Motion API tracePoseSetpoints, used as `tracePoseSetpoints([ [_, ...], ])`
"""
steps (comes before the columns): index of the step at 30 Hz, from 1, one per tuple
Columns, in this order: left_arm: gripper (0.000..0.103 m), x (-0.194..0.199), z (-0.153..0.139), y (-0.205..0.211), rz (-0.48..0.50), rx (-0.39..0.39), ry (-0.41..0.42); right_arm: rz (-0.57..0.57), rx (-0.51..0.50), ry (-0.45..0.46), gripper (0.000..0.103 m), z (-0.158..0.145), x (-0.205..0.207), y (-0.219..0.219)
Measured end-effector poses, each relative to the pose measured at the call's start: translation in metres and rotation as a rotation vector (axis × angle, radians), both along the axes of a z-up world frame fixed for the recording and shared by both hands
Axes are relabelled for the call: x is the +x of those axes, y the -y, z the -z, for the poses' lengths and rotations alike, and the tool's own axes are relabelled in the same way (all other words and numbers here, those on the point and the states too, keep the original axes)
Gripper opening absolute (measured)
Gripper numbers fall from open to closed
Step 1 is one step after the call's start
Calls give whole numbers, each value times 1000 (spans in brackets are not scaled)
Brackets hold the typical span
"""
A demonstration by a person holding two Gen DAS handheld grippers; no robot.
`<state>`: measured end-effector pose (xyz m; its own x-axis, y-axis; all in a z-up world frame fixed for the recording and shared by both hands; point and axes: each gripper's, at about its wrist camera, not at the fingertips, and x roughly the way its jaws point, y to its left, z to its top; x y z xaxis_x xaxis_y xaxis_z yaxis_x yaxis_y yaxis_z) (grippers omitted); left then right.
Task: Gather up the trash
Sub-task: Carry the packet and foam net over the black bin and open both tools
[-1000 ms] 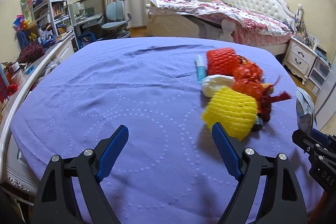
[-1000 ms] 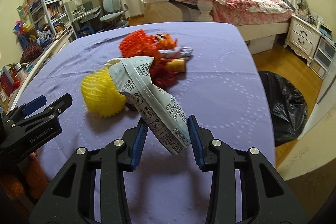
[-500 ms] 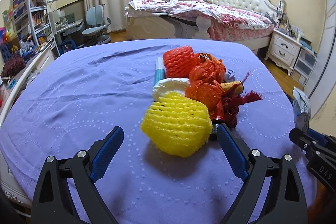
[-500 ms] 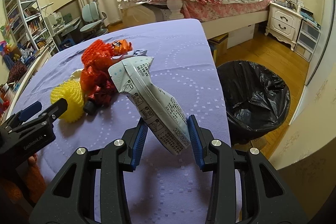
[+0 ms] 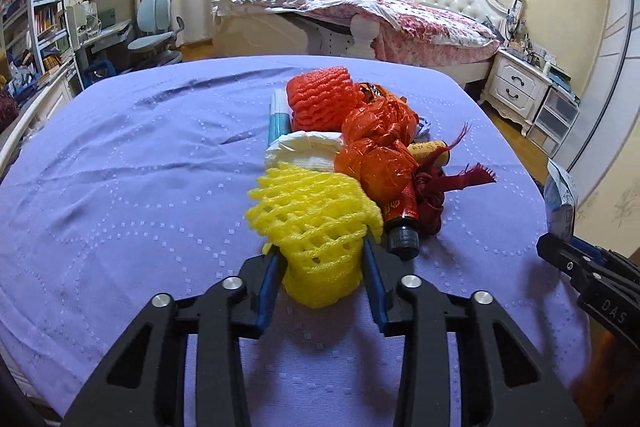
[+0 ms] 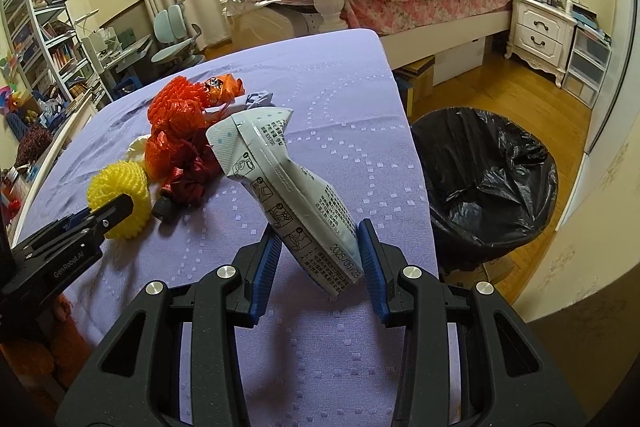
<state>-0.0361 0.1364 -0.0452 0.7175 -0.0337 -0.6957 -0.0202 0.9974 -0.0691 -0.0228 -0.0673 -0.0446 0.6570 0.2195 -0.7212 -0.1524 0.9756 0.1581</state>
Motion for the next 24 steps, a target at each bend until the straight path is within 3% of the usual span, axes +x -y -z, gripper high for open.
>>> tracePoseSetpoints([
  [10, 35, -15, -34, 2, -15, 4, 76, 32, 16, 34, 38, -10, 0, 13],
  [18, 35, 2, -61, 46, 89, 3, 141, 131, 19, 68, 38, -25, 7, 54],
  [24, 35, 32, -61, 93, 180, -2, 143, 216, 11, 75, 38, -26, 22, 90],
])
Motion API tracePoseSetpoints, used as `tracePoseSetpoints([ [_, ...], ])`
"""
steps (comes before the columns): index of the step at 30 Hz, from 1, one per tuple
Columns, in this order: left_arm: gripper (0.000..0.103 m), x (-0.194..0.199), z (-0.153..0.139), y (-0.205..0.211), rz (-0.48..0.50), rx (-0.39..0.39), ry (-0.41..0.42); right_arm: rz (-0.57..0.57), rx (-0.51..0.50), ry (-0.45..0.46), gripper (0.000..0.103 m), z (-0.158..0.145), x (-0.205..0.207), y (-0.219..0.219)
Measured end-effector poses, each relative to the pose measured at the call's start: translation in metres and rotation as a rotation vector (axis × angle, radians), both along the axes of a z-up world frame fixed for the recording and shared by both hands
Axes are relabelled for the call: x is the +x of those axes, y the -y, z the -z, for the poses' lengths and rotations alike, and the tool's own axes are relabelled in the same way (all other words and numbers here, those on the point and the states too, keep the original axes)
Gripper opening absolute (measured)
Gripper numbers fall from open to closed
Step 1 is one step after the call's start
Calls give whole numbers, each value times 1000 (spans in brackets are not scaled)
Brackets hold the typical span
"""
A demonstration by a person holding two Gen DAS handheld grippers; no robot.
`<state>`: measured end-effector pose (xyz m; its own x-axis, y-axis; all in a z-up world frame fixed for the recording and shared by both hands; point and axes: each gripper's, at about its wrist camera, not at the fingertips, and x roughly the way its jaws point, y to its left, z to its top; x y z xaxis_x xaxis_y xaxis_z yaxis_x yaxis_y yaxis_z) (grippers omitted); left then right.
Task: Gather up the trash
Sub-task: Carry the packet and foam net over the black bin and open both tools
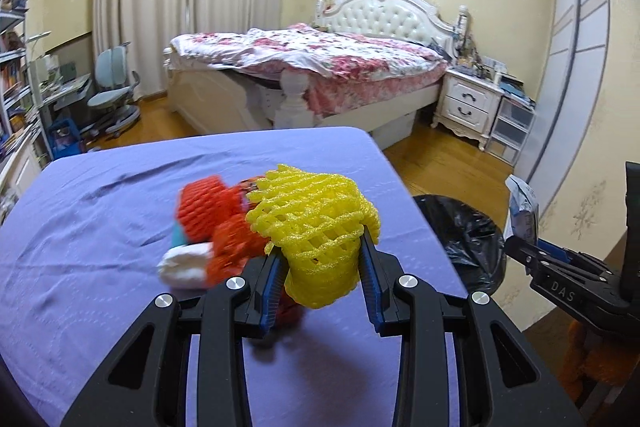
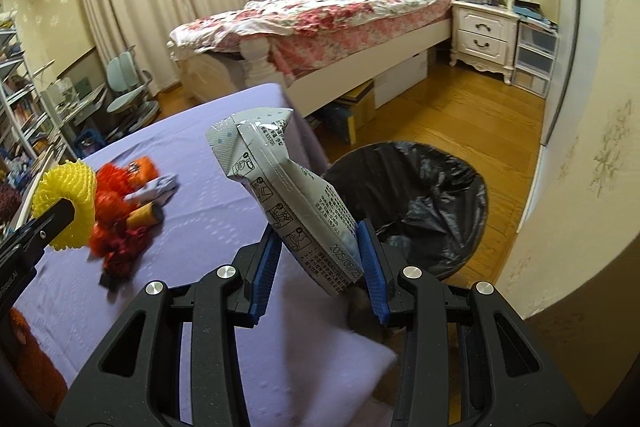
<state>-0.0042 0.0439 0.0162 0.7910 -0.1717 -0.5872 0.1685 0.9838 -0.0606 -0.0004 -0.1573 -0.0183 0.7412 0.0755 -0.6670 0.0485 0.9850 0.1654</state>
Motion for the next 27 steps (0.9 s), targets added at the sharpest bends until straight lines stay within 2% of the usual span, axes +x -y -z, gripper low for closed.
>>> tracePoseSetpoints([
  [8, 35, 44, 18, 68, 105, 30, -34, 87, 12, -31, 39, 14, 28, 43],
  [14, 35, 71, 28, 107, 147, 70, -49, 129, 21, -56, 39, 26, 43, 66],
  [25, 36, 95, 48, 141, 172, 125, -95, 175, 37, -92, 39, 40, 67, 95],
  [27, 39, 95, 52, 144, 168, 130, -102, 178, 39, -99, 39, 41, 70, 99],
])
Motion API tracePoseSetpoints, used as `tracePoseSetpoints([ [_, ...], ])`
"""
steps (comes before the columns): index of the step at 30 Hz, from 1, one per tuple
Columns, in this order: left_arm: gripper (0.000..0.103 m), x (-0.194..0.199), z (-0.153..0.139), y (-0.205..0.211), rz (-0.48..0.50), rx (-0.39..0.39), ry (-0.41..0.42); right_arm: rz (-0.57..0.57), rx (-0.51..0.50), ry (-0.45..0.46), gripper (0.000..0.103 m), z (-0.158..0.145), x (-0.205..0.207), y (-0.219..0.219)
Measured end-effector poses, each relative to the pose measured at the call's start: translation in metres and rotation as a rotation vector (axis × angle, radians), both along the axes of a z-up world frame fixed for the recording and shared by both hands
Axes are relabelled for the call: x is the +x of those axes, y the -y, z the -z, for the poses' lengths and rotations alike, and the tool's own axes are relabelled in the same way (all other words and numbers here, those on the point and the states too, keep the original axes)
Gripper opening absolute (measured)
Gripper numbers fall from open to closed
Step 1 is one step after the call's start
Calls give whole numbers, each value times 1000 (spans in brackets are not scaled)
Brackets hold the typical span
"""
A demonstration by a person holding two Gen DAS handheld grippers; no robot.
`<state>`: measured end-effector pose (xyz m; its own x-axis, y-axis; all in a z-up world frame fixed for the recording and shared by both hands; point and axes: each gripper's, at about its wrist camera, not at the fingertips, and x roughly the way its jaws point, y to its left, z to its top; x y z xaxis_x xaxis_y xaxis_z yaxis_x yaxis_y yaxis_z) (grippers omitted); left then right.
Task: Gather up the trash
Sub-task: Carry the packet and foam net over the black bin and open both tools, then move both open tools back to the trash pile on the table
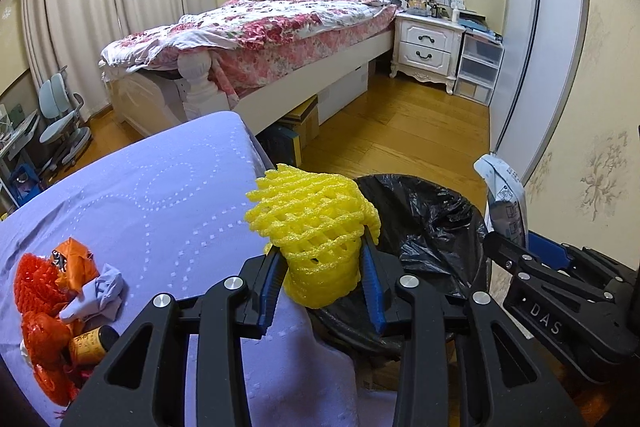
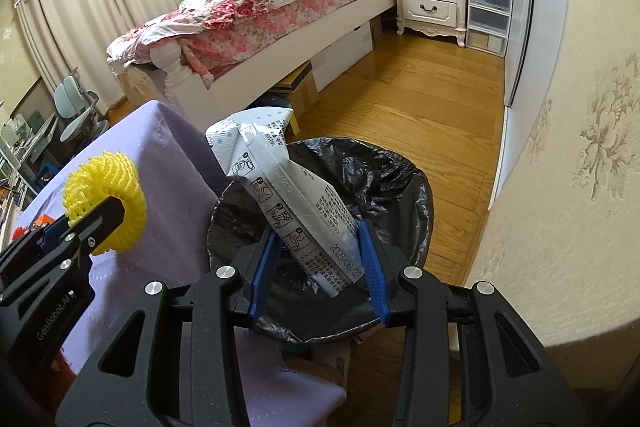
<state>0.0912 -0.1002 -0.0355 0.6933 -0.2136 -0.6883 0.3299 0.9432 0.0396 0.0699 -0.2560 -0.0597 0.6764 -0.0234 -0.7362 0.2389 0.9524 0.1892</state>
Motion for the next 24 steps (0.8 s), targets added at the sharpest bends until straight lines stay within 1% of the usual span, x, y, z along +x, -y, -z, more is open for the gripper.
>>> tracePoseSetpoints([
  [1, 43, 1, 2, 1, -2, 5, -5, 5, 2, -3, 41, 1, 1, 2],
  [2, 50, 3, 3, 2, -2, 9, -8, 8, 3, -4, 41, 1, 2, 4],
  [3, 56, 2, 4, 2, -3, 15, -7, 11, 5, -6, 46, 1, 3, 6],
  [4, 68, 1, 3, 1, -4, 17, -4, 15, 6, -7, 50, 2, 3, 7],
  [5, 74, -1, 1, 0, -7, 16, 4, 23, 6, -7, 51, 2, 2, 9],
  [7, 76, -3, -1, -1, -13, 13, 17, 33, 7, -6, 55, 1, 2, 13],
  [11, 81, -5, -2, -3, -33, 26, 24, 48, 2, -5, 57, 0, -3, 16],
  [14, 82, -6, -5, -6, -47, 30, 29, 58, -2, 4, 58, -5, -10, 17],
  [16, 82, -8, -7, -9, -55, 32, 33, 59, -1, 11, 62, -7, -14, 16],
  [18, 82, -12, -10, -13, -64, 29, 34, 61, -6, 25, 64, -12, -19, 14],
  [20, 82, -16, -15, -21, -74, 19, 36, 60, -17, 39, 65, -17, -25, 8],
  [22, 82, -22, -20, -30, -87, 14, 37, 55, -23, 43, 68, -20, -29, 3],
  [24, 82, -25, -24, -36, -96, 10, 41, 35, -12, 49, 70, -24, -34, -5],
])
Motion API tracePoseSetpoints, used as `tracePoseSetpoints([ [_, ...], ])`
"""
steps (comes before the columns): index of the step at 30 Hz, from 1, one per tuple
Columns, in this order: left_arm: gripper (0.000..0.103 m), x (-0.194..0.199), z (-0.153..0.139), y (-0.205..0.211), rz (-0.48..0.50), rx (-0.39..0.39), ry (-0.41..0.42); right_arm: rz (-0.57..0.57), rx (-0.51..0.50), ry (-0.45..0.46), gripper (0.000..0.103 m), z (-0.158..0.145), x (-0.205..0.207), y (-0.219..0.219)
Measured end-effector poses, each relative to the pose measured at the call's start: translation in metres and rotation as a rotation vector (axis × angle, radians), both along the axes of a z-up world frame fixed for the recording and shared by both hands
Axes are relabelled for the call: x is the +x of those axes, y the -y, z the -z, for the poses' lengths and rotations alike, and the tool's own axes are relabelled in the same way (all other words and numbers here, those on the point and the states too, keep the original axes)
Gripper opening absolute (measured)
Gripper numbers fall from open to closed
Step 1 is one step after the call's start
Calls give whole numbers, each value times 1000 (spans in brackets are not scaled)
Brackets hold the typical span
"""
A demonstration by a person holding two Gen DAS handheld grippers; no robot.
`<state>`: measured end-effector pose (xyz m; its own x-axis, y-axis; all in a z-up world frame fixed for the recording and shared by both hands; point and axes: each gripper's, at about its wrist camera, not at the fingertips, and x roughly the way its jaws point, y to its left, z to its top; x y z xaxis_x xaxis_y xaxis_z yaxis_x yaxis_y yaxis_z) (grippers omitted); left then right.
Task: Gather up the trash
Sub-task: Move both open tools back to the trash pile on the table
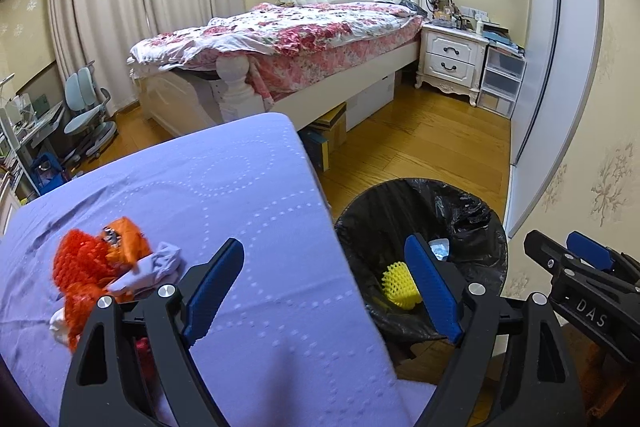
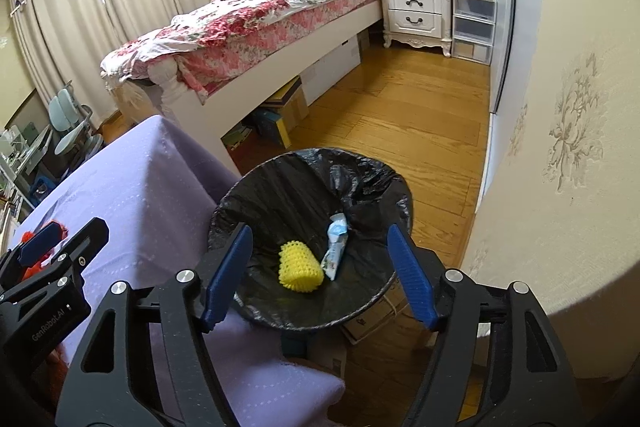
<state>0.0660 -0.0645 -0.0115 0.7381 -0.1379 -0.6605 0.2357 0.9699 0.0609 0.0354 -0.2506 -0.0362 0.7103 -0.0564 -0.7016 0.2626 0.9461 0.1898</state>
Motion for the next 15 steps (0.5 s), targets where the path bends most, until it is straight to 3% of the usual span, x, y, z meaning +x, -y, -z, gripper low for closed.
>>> tracePoseSetpoints([
  [15, 82, -48, -10, -103, -177, -3, 20, -171, 16, 10, 70, -8, -33, -85],
])
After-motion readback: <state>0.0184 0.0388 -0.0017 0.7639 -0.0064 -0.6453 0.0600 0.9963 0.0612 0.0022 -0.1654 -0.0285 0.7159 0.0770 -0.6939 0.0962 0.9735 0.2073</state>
